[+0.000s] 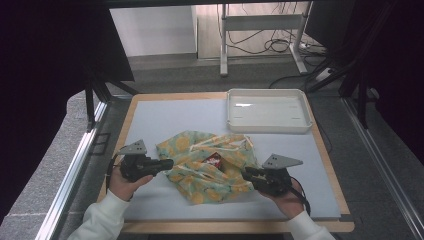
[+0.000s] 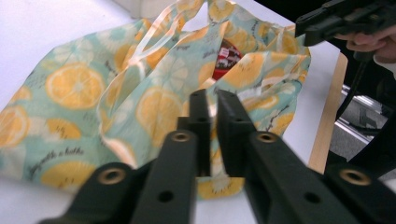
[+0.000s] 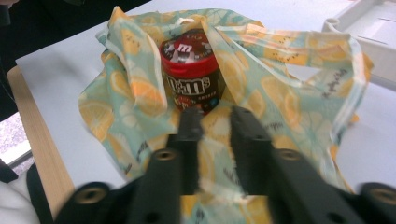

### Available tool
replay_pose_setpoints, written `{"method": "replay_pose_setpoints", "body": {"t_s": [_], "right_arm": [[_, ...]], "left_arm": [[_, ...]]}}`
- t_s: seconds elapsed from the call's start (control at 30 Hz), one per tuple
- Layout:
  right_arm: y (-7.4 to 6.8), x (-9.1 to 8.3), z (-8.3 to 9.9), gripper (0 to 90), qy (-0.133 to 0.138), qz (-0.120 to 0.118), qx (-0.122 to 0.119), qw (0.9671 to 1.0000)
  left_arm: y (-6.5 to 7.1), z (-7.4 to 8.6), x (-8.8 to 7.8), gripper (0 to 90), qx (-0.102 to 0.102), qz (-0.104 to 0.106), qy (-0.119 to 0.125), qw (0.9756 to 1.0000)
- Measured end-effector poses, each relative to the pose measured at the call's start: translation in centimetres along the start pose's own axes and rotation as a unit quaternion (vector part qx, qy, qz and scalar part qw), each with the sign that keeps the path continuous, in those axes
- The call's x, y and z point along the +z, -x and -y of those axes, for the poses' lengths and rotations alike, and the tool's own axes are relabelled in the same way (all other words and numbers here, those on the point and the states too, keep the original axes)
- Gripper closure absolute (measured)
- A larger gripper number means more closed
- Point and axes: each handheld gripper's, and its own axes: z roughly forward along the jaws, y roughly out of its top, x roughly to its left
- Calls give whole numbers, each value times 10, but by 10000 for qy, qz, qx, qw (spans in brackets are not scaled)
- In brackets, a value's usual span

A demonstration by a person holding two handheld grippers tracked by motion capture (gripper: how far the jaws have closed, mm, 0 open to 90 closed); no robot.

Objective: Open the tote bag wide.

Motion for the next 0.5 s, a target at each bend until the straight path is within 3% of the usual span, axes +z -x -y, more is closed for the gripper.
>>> {"method": "replay_pose_setpoints", "body": {"t_s": [0.17,0.33,0.5], "right_arm": [[5,13,-12,853,-56,-116,-45,9999],[10,37,-35,872,-112,-176,-127,9997],[8,50,-41,873,-175,-252,-161,9994]], "left_arm": [[-5,-15,15,900,31,57,-128,9999],[-10,-35,37,900,95,118,-273,9995],[-11,-37,57,900,67,290,-461,9985]]}}
